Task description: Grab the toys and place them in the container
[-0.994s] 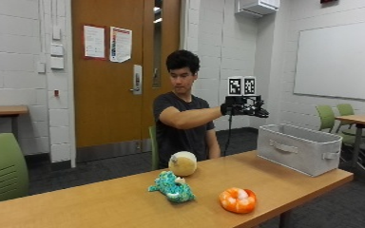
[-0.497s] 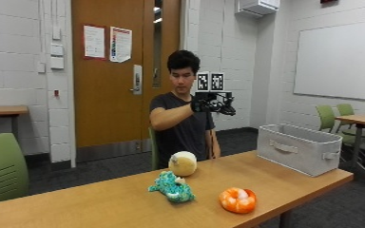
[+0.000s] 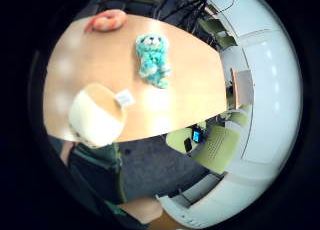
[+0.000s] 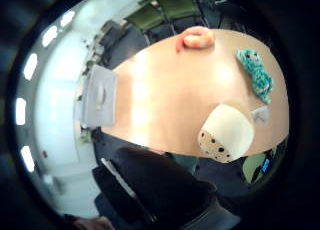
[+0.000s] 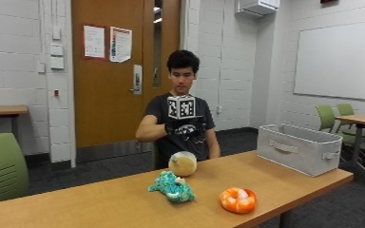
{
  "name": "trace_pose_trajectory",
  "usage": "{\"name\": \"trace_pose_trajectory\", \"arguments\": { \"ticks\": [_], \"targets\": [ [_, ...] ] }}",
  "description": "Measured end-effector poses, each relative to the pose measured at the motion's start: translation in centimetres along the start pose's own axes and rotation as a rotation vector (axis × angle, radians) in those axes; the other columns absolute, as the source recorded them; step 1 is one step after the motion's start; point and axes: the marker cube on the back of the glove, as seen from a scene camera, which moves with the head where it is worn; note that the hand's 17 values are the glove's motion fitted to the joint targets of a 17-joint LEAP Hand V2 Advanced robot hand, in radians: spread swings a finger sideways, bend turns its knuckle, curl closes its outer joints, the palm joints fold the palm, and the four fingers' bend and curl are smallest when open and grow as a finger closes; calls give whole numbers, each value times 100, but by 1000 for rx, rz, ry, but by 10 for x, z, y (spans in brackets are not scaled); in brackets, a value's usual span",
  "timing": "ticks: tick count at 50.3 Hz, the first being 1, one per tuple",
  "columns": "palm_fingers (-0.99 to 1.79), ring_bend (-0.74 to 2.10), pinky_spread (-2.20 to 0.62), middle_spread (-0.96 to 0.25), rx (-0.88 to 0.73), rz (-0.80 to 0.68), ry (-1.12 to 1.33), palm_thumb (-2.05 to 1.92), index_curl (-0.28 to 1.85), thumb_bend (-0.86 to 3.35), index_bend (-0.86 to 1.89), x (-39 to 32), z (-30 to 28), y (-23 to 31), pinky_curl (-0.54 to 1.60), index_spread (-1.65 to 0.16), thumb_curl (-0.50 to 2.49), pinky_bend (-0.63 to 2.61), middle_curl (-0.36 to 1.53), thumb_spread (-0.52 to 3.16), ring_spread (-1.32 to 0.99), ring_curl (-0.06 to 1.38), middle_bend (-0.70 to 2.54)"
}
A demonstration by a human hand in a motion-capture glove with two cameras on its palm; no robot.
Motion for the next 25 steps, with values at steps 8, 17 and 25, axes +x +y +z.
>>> {"name": "trace_pose_trajectory", "arguments": {
  "ticks": [8,17,25],
  "targets": [
    [8,26,-16,-14,-86,-7,0,-20,33,-14,14,5,49,0,32,-26,4,42,33,84,-38,24,22],
    [5,29,-16,-14,-168,13,-19,-19,32,-13,15,14,99,0,33,-26,6,43,36,84,-39,27,24],
    [3,29,-16,-14,-191,14,11,-14,32,-10,15,15,126,9,35,-26,9,44,37,84,-39,28,25]
  ]
}}
